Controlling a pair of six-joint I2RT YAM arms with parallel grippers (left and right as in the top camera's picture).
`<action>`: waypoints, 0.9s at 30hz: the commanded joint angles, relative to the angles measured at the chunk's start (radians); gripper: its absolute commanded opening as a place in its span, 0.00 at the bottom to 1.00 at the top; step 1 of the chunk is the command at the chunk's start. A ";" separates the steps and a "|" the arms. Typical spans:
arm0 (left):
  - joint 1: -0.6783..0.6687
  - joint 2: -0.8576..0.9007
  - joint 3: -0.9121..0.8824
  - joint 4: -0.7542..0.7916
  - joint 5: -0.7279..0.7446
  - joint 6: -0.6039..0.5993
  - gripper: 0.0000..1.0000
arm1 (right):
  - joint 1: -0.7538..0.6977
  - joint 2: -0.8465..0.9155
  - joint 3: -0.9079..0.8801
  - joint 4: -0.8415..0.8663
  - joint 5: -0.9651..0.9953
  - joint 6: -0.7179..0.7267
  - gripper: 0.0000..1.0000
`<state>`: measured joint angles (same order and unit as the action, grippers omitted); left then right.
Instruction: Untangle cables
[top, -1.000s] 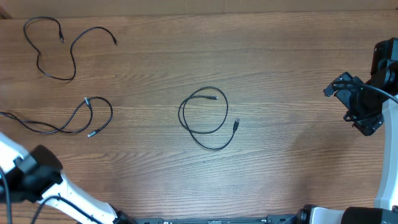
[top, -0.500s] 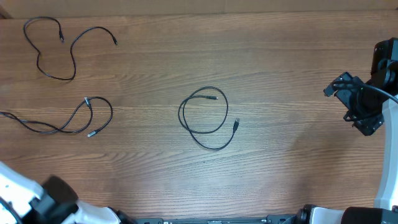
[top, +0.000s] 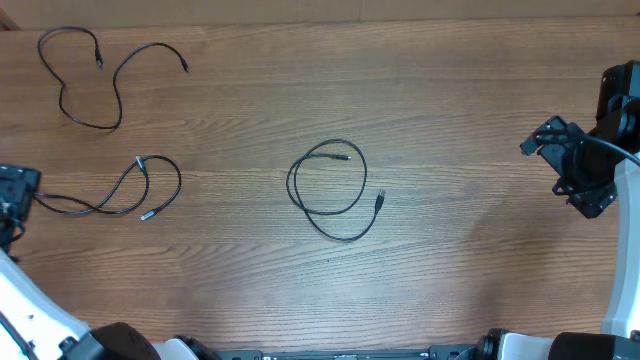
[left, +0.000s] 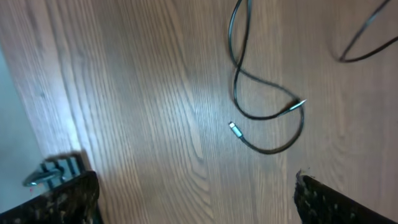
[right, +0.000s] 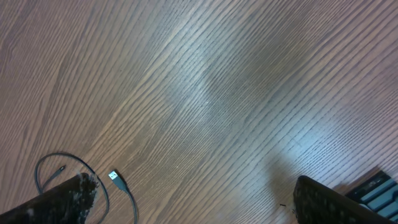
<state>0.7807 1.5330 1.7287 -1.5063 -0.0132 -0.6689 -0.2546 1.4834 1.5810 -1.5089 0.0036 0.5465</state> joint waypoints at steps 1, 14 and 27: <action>-0.003 0.006 -0.124 0.059 0.056 -0.034 1.00 | -0.002 -0.002 0.009 0.004 0.003 0.003 1.00; -0.003 0.062 -0.509 0.632 0.068 0.010 1.00 | -0.002 -0.002 0.009 0.004 0.003 0.003 1.00; -0.014 0.324 -0.514 0.787 -0.024 -0.051 1.00 | -0.002 -0.002 0.009 0.004 0.003 0.003 1.00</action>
<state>0.7799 1.8320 1.2213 -0.7380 0.0628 -0.6975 -0.2546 1.4834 1.5810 -1.5089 0.0040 0.5461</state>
